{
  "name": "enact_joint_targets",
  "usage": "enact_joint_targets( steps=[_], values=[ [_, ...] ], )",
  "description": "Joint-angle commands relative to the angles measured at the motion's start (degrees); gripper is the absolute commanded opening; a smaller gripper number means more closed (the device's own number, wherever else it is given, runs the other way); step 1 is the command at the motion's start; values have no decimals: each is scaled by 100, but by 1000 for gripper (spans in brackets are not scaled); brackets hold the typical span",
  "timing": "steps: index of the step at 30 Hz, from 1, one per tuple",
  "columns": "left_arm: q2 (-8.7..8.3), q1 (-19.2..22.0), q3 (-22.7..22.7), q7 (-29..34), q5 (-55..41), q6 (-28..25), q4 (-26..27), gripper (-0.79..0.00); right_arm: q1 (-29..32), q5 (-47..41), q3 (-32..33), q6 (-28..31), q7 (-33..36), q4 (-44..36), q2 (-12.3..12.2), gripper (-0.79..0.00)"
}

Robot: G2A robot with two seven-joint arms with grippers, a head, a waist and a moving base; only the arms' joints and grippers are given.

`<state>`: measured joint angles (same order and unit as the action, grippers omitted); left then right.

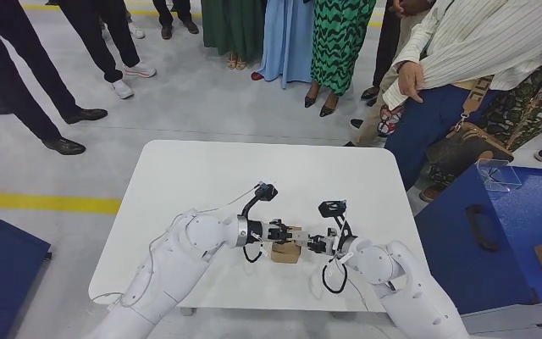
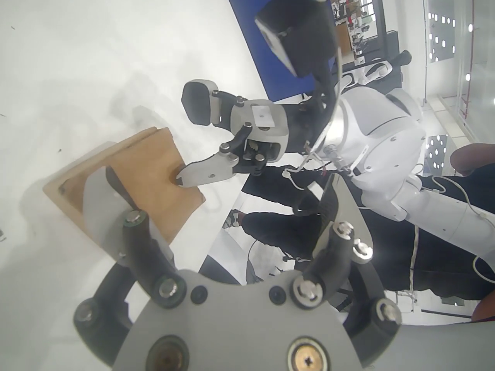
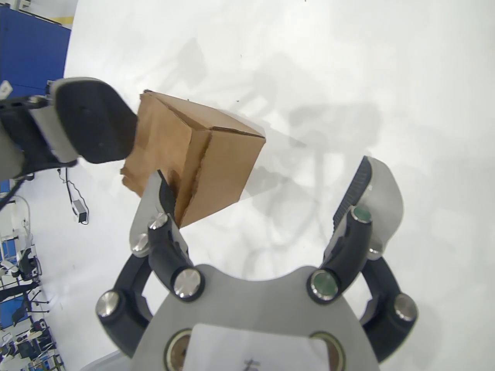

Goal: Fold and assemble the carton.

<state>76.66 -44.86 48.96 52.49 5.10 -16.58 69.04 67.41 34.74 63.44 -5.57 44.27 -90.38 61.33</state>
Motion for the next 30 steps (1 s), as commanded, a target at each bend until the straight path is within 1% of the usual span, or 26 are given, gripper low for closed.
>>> enact_joint_targets(
  steps=[1,3,5,8,15,16,17,18,21,24,25,27,28,30],
  values=[
    [-48,-95,128,-24,26,-28,161,0,-44,10,-52,-40,-7,41,19,0],
    [-99,-220,255,-94,107,-69,343,0,-69,44,-75,-67,7,48,28,0],
    [-145,-320,370,-318,376,77,511,0,-86,26,-53,-121,13,19,35,0],
    [-145,-320,370,-318,376,77,511,0,-81,-114,7,-279,79,-30,43,0],
    [-143,-336,365,-328,357,52,540,0,-71,-121,14,-278,49,-27,43,0],
    [-147,-386,351,-288,310,-139,673,0,-37,-201,64,-275,-34,-9,45,0],
    [-171,-395,355,-163,404,-541,812,0,-19,-306,142,-293,-93,2,44,0],
    [-203,-414,456,-182,410,-1021,854,0,-3,-413,227,-294,-123,2,40,0],
    [-310,-440,661,-36,704,-2420,803,0,85,-565,454,-240,-126,-21,11,0],
    [-378,-418,746,63,771,-3385,566,0,186,-577,613,-198,-111,-80,-18,0],
    [-399,-355,699,-61,963,-3583,585,0,222,-620,661,-204,-123,-94,-22,0],
    [-454,-311,530,-355,1309,-3877,411,0,267,-731,725,-232,-85,-111,-26,0],
    [-480,-234,427,-517,1524,-4039,411,0,279,-755,743,-240,-78,-120,-27,0],
    [-519,-169,346,-680,1695,-4142,381,0,288,-798,748,-241,-58,-120,-25,0]
  ],
)
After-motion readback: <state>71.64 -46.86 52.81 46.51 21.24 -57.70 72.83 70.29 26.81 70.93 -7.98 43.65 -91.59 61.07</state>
